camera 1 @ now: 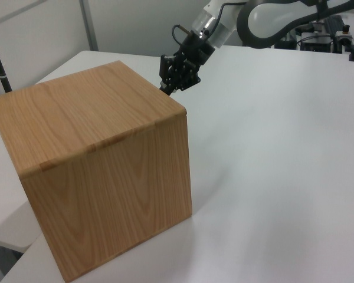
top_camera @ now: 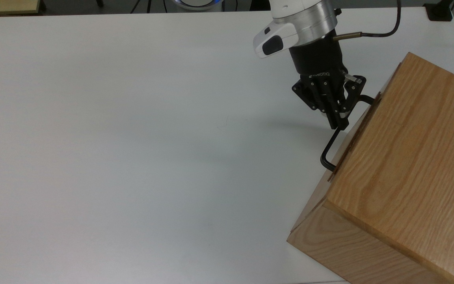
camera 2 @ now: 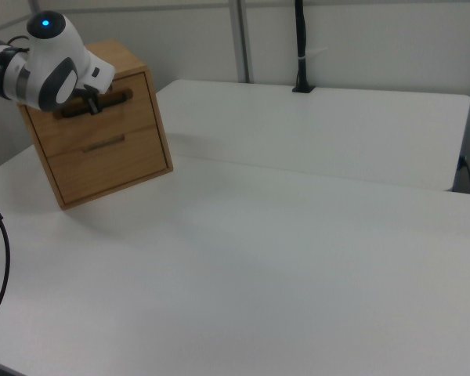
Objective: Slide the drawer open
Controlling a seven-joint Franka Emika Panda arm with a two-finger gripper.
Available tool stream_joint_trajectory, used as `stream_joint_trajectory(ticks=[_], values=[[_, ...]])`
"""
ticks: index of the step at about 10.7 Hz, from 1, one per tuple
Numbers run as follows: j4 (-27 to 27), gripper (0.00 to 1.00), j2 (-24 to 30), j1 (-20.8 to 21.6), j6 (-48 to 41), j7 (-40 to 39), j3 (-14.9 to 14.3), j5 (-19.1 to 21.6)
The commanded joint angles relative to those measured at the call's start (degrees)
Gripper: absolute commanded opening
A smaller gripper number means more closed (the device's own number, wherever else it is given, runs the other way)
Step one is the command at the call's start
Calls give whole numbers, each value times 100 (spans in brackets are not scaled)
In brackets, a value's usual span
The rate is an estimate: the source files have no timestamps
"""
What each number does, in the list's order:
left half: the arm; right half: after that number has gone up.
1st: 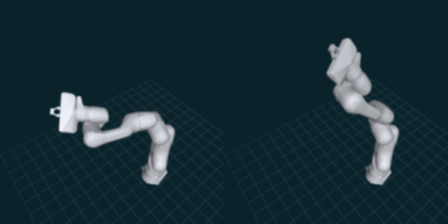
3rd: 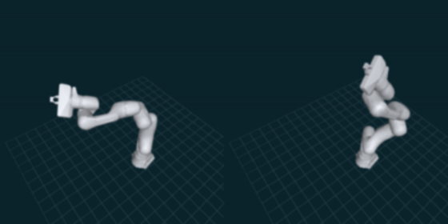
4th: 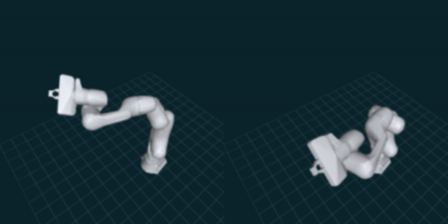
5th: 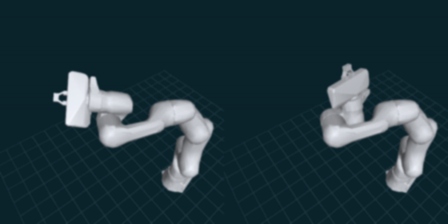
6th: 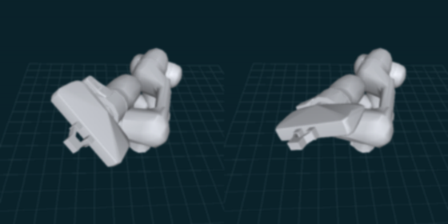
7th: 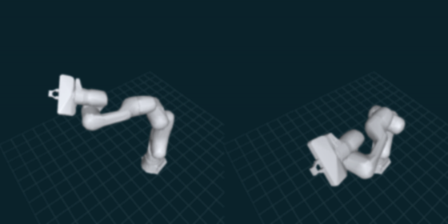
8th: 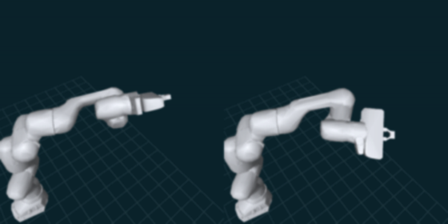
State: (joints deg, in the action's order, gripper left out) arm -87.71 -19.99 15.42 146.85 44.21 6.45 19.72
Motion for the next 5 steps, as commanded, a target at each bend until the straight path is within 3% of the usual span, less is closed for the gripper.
stream_joint_trajectory(ticks=[1, 4, 5], values=[[-282, 0, 180, -56, -122, 26, 75, 102], [-449, 0, 180, -65, -122, -9, 75, 50], [-449, 20, 180, -74, -104, 8, 75, 58]])
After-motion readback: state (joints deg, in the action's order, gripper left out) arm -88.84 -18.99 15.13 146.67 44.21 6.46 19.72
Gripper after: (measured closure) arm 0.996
